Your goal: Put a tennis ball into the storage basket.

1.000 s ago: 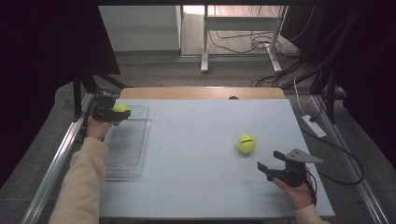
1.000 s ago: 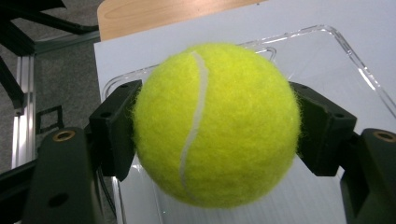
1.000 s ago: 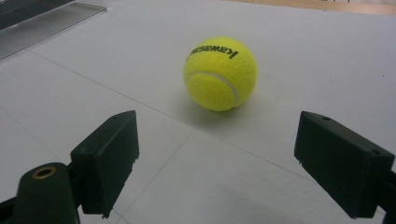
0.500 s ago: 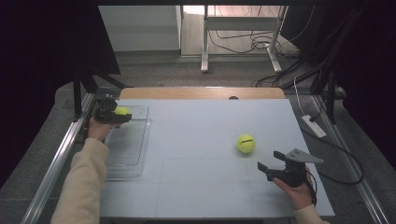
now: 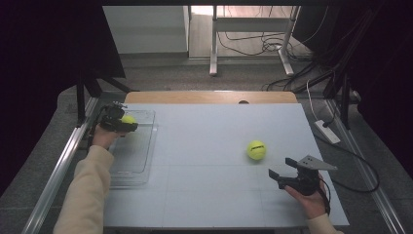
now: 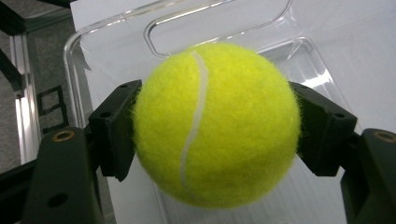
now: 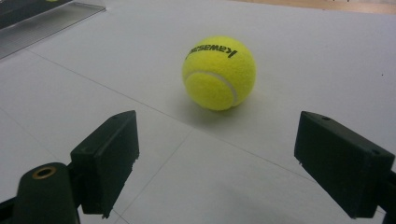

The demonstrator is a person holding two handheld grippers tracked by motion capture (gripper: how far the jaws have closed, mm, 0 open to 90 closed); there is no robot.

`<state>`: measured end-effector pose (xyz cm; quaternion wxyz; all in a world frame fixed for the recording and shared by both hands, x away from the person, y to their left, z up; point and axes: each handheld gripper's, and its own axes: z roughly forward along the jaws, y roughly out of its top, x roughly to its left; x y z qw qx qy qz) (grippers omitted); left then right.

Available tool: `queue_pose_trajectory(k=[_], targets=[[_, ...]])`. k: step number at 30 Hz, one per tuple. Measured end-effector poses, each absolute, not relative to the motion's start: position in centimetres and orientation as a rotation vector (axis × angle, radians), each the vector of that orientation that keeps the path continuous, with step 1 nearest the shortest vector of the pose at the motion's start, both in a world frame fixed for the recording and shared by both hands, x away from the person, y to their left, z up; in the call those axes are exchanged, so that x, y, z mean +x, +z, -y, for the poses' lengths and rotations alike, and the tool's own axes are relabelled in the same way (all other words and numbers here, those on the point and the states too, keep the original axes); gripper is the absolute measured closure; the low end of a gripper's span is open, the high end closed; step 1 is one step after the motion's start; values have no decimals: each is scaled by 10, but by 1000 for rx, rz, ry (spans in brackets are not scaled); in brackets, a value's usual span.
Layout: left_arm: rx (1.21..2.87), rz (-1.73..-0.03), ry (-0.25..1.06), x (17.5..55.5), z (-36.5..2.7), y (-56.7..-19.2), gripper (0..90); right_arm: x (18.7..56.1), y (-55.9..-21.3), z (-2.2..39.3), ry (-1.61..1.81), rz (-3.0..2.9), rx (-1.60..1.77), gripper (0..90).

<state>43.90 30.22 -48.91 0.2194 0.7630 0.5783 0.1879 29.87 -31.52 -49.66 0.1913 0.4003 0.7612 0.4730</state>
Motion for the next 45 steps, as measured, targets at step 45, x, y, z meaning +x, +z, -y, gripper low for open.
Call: queue_pose_trajectory(k=[45], targets=[[1951,-1393,568,402,-290,-456,76,300,-496,315,1343,-2136,1132,141]])
